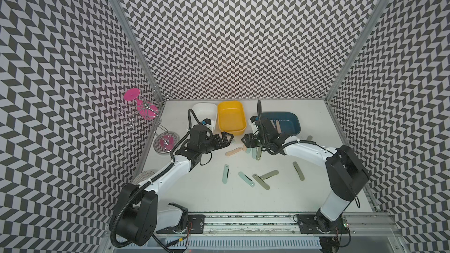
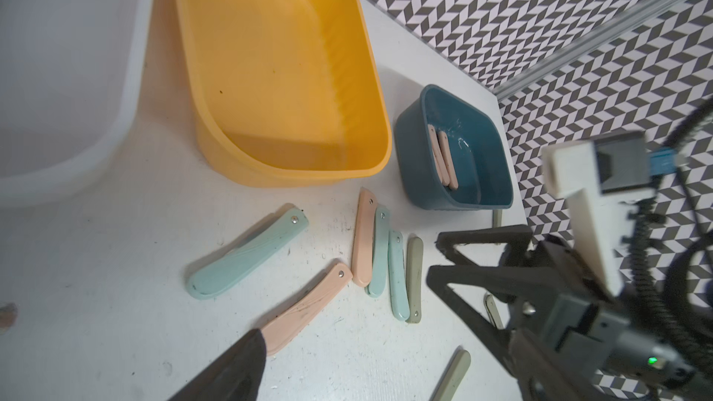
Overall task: Place the fruit knives into the storage box by color
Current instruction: Pick up the fruit knife from the center of the board.
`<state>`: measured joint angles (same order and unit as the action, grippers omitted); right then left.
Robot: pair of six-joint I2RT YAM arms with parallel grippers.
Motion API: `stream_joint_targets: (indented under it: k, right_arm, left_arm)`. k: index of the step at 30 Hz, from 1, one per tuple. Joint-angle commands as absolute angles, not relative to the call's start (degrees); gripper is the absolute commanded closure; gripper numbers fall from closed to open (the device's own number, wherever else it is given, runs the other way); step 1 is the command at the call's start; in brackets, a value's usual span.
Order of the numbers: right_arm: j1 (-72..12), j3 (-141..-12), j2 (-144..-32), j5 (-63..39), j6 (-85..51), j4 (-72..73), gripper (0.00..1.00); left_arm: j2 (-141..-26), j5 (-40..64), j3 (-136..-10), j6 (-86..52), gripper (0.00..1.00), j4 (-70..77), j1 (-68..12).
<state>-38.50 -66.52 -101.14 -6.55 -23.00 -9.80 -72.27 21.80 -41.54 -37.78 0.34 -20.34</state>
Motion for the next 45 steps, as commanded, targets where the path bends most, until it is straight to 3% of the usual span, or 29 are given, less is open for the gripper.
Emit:
stream_joint_targets:
  k: [1,45]
  right_arm:
    - [-39.45,-69.09,-104.09,-3.67,-23.74,-7.82,0.42]
    - [-39.77,-77.65,-118.28,2.50,-23.93,-13.36,0.38]
  left_arm:
    - [-70.63,22.60,-41.09,-36.84,0.00,0.40,-19.35]
    - [-70.05,25.97,-40.21,-37.11,0.00,2.45,-17.14]
